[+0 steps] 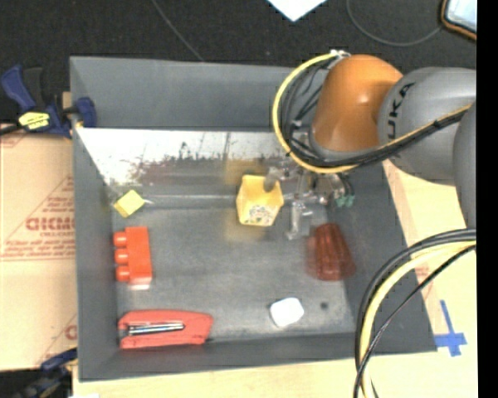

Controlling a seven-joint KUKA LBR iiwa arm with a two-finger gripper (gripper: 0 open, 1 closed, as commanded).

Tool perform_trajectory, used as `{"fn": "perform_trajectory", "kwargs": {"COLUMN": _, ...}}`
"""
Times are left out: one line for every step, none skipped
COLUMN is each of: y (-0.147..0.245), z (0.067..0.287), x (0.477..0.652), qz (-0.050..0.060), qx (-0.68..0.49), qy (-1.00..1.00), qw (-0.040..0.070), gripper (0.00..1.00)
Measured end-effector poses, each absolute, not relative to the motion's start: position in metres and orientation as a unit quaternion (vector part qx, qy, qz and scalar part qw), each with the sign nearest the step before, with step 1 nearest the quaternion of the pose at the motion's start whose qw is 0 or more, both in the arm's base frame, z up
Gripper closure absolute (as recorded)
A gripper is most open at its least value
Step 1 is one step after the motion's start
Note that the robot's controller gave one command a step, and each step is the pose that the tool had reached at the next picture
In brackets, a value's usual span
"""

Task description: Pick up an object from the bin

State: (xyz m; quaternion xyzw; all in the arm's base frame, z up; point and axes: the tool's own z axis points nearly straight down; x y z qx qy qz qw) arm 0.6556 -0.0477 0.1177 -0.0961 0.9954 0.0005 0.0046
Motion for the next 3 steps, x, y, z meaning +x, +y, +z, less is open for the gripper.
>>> {"fn": "perform_trajectory", "kwargs": {"y": -0.023, "z": 0.113, "x": 0.651, "qz": 0.0, "qx": -0.118, "qy": 0.993, "qw": 0.005, "gripper": 0.0}}
{"fn": "perform_trajectory", "kwargs": {"y": -0.012, "z": 0.075, "x": 0.65, "qz": -0.002, "qx": -0.325, "qy": 0.946, "qw": 0.01, "gripper": 0.0}}
{"fn": "perform_trajectory", "kwargs": {"y": -0.035, "z": 0.078, "x": 0.661, "qz": -0.002, "qx": -0.294, "qy": 0.956, "qw": 0.016, "gripper": 1.0}}
